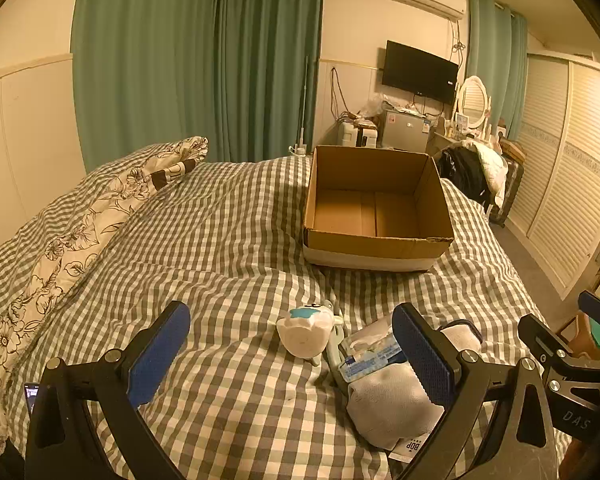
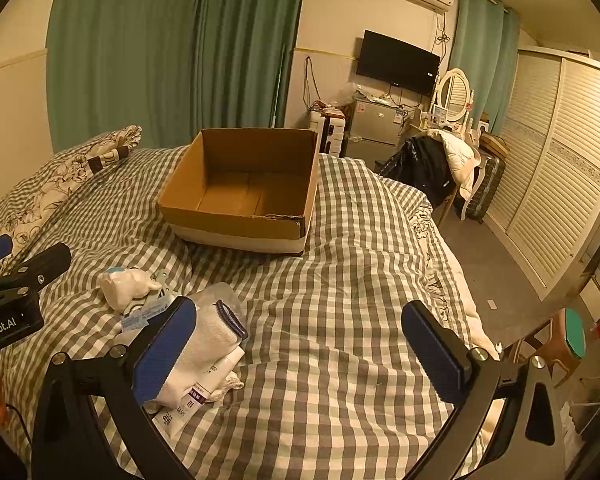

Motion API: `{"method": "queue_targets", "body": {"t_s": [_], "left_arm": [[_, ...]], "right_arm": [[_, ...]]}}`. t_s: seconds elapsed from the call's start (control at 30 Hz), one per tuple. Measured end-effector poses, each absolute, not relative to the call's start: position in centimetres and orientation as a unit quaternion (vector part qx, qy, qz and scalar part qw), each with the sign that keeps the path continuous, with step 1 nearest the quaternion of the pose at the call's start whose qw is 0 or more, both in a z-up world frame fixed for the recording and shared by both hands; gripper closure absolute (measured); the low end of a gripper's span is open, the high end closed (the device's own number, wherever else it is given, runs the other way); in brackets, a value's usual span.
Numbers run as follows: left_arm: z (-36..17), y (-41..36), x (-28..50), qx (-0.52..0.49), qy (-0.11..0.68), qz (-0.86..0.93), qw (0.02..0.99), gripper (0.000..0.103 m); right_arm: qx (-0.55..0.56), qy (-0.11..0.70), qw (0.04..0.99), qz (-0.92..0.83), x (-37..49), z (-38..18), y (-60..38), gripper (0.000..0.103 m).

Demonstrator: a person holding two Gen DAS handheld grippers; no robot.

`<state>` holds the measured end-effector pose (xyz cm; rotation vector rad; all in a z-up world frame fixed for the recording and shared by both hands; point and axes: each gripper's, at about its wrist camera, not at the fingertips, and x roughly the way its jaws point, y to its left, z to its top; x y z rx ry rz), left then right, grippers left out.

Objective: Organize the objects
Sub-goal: 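Grasp the white sock with the right gripper while the left gripper approaches the star toy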

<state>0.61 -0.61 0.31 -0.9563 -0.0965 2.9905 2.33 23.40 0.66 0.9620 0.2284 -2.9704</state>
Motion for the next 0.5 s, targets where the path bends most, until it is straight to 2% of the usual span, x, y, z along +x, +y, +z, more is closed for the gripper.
{"method": "queue_targets", "body": {"t_s": [0.5], "left_arm": [[0.23,-0.86,0.67,-0.304,-0.028,0.952,-0.003,0.000]], "right_arm": [[0.308,0.074,0.009,-0.948,2.42,0.57,23.12,0.000]]}}
